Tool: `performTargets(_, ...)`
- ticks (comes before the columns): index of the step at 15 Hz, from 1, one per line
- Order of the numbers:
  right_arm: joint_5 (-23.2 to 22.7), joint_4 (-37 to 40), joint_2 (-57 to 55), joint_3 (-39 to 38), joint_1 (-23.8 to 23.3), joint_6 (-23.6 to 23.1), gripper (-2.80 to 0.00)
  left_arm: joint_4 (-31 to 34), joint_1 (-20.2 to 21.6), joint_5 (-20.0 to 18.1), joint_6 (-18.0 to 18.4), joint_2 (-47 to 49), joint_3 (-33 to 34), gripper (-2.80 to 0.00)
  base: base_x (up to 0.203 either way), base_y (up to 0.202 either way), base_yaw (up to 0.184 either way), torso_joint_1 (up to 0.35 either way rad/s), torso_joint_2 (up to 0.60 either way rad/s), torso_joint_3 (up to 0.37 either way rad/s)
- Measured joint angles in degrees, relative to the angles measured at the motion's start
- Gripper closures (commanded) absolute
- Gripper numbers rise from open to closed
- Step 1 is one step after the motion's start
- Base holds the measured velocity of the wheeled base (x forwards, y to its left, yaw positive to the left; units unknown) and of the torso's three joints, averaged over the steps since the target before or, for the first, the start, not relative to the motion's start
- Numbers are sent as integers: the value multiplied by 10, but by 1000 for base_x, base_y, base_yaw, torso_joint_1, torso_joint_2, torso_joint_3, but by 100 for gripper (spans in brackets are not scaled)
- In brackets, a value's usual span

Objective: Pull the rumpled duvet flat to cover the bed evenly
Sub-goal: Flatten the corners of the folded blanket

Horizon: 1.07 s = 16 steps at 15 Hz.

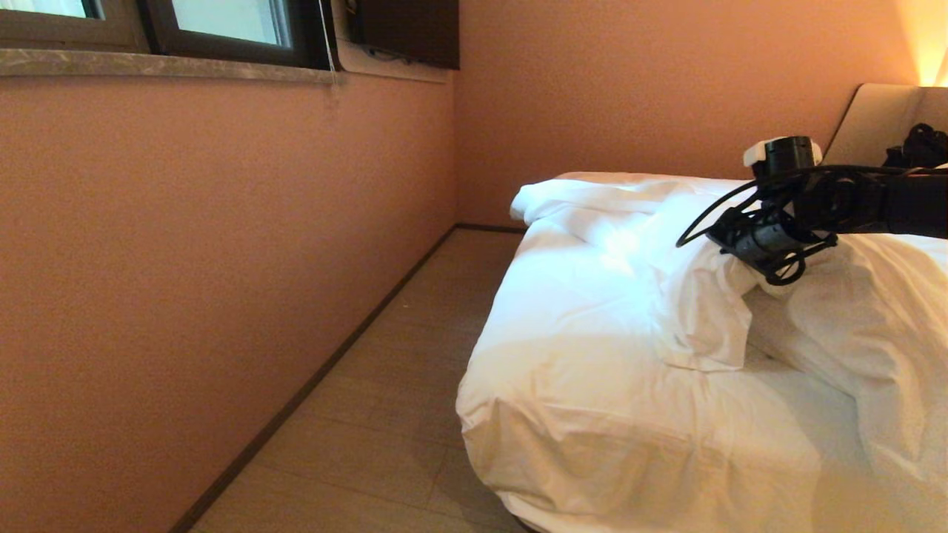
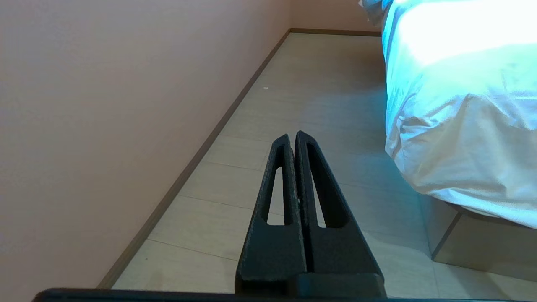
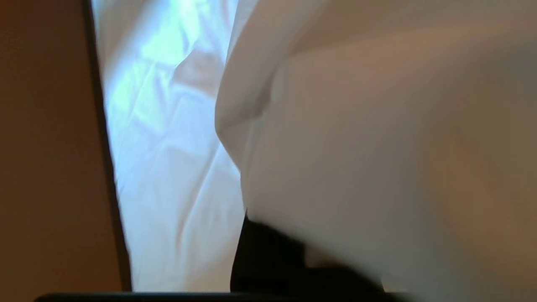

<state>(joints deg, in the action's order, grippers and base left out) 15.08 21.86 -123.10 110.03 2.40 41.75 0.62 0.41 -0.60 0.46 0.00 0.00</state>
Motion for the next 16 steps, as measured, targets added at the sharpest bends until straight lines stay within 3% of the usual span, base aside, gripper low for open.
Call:
performTargets(10,-1,90,65,-14,163,56,0,0,0,0,0,0,0,0,0,0,0,0,0,0)
performTargets(16,-1,100,134,-63,244,55,0,0,0,0,0,0,0,0,0,0,0,0,0,0)
